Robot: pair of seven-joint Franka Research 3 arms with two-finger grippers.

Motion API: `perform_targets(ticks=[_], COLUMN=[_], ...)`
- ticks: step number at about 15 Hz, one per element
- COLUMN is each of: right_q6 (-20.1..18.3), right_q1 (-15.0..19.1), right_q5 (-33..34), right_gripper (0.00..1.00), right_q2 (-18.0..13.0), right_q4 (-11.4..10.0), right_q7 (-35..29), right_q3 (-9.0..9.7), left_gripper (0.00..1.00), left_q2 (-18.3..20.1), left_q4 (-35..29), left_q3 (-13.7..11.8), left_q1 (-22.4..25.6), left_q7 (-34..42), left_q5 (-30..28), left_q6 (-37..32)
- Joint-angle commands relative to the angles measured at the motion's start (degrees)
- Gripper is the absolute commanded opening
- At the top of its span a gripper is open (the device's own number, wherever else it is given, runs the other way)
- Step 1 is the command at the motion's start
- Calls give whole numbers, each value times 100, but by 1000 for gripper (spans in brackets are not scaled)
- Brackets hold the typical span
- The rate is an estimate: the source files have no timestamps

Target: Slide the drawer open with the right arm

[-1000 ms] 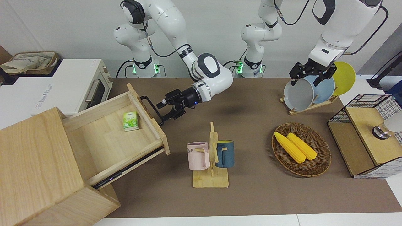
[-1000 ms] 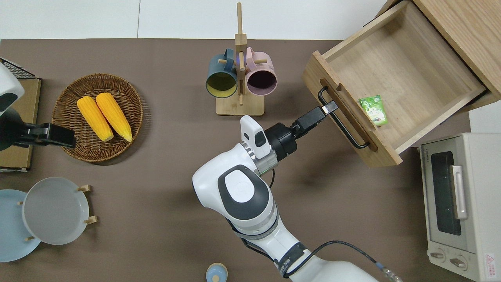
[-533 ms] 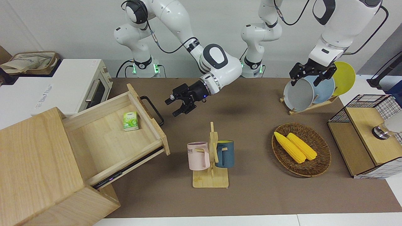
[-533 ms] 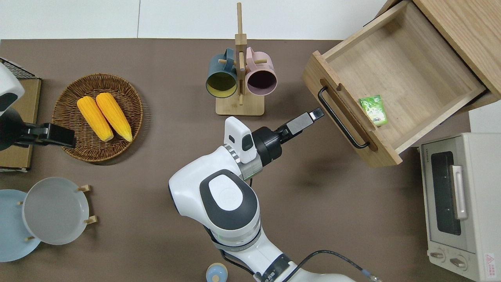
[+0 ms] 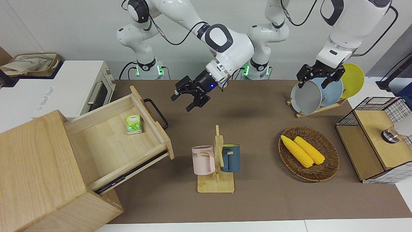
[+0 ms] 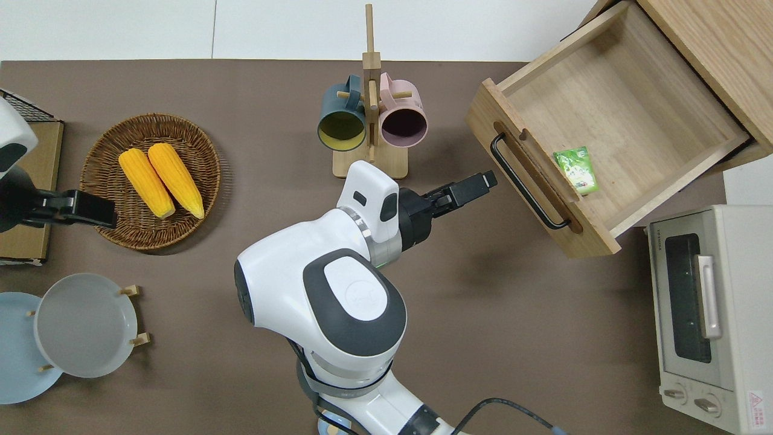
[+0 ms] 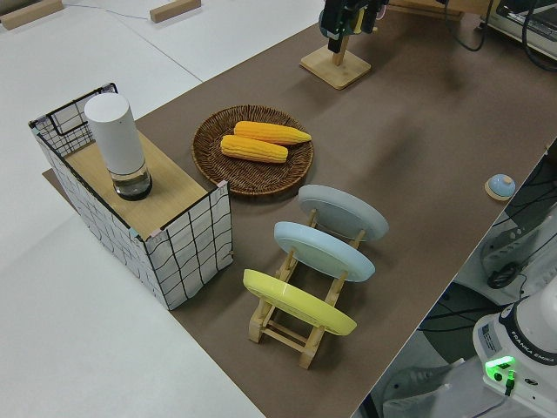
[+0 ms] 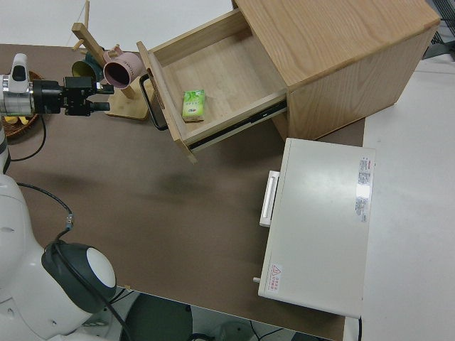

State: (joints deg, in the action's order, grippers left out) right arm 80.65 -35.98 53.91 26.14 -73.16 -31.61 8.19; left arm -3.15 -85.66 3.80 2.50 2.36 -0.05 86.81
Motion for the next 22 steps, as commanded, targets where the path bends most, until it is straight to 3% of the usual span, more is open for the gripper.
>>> perform_targets(ticks=[1, 4, 7, 10, 18, 22], right_q6=[328, 417, 417, 417, 628, 707], right_q1=[485, 942, 1644, 2242, 3386, 3466], right_q5=[-1107, -2127, -3164, -3850, -4924, -5021], right_gripper=[979, 979, 979, 979, 981, 981], right_q2=[-521, -961, -1426, -1700, -1955, -1920], right_q4=[12, 12, -23, -58, -366, -506], right_q7=[120, 277, 874, 1507, 2782, 3309], right_q3=[25, 16, 7, 7, -19, -265], left_gripper=[993, 993, 993, 993, 993, 993], left_q2=[16, 25, 25, 25, 25, 25], left_q4=[58, 49, 58, 49, 58, 58], left_q3=[-2, -2, -2, -2, -2, -2], left_q1=[-39, -39, -39, -39, -39, -39], left_q7=[-60, -60, -60, -60, -60, -60], left_q5=[102, 102, 102, 102, 102, 102], left_q6=[-103, -103, -103, -103, -103, -103])
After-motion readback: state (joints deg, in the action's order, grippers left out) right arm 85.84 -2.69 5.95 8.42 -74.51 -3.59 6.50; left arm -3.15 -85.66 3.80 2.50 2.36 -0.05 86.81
